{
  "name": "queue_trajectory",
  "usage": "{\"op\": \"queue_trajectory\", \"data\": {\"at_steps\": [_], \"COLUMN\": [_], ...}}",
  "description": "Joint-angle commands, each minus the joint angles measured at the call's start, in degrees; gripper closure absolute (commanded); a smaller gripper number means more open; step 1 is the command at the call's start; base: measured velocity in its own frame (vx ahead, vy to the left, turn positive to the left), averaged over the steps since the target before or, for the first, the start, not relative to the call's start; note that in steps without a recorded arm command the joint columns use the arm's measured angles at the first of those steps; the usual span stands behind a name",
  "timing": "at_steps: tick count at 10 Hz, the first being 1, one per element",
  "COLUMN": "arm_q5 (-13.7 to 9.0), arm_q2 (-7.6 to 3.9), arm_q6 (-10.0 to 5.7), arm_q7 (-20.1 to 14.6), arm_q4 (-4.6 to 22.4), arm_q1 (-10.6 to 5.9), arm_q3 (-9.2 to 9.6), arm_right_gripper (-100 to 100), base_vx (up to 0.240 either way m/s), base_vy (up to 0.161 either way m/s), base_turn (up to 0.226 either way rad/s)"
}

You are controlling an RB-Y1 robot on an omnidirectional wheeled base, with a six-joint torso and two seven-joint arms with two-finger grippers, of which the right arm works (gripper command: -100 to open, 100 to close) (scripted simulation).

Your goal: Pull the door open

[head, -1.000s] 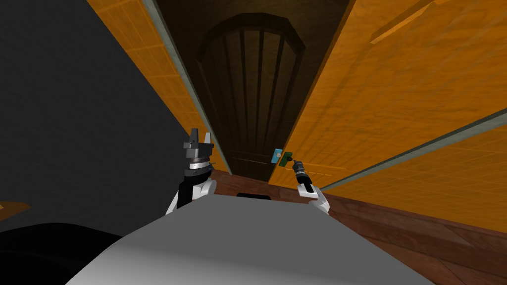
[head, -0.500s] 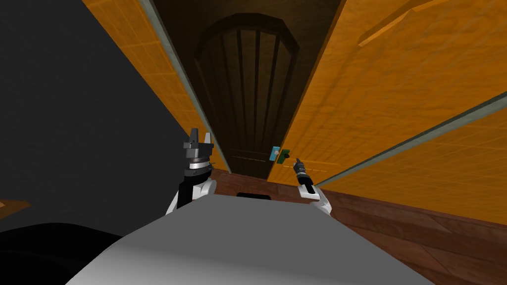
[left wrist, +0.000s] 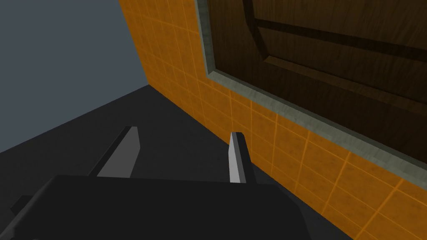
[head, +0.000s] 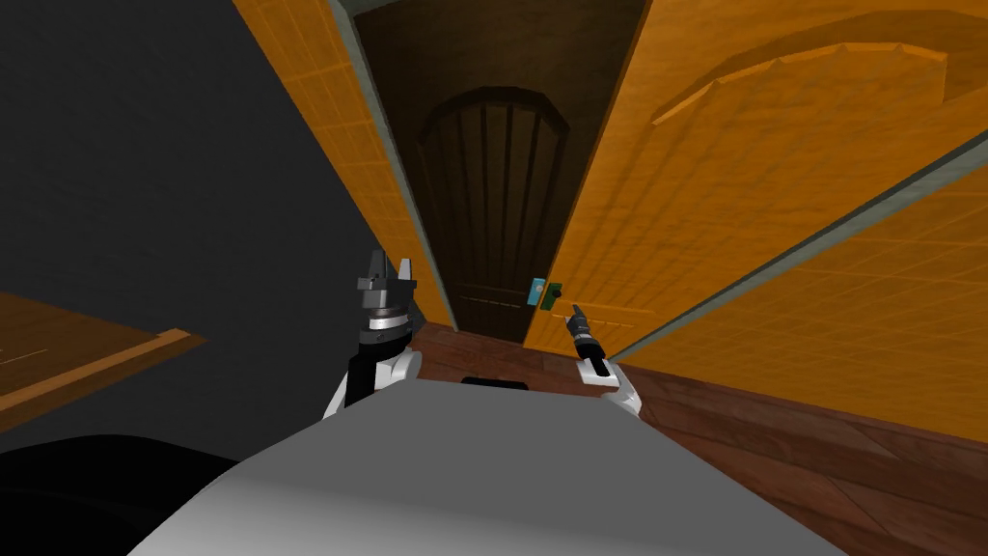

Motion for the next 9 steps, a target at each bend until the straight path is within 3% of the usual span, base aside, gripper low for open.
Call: {"op": "queue_trajectory", "data": {"at_steps": [1, 2, 5, 7, 9], "arm_q5": [0.0, -0.3, -0.8, -0.9, -0.8], "arm_q2": [0.0, -0.57, -1.11, -0.84, -0.15], "arm_q6": [0.0, 0.24, 0.27, 0.1, -0.22], "arm_q7": [0.0, 0.3, 1.3, 1.6, 1.8], "arm_q4": [0.0, 0.9, 2.7, 3.0, 2.9], "arm_q1": [0.0, 0.83, 1.47, 1.03, 0.02], "arm_q3": [0.0, -1.54, -3.91, -3.96, -3.23], "arm_right_gripper": [-100, -100, -100, -100, -100], "base_vx": [-0.094, -0.024, 0.06, 0.163, 0.195], "base_vy": [0.056, -0.033, -0.099, -0.067, 0.026], "base_turn": [0.009, -0.197, -0.126, 0.028, 0.088]}}
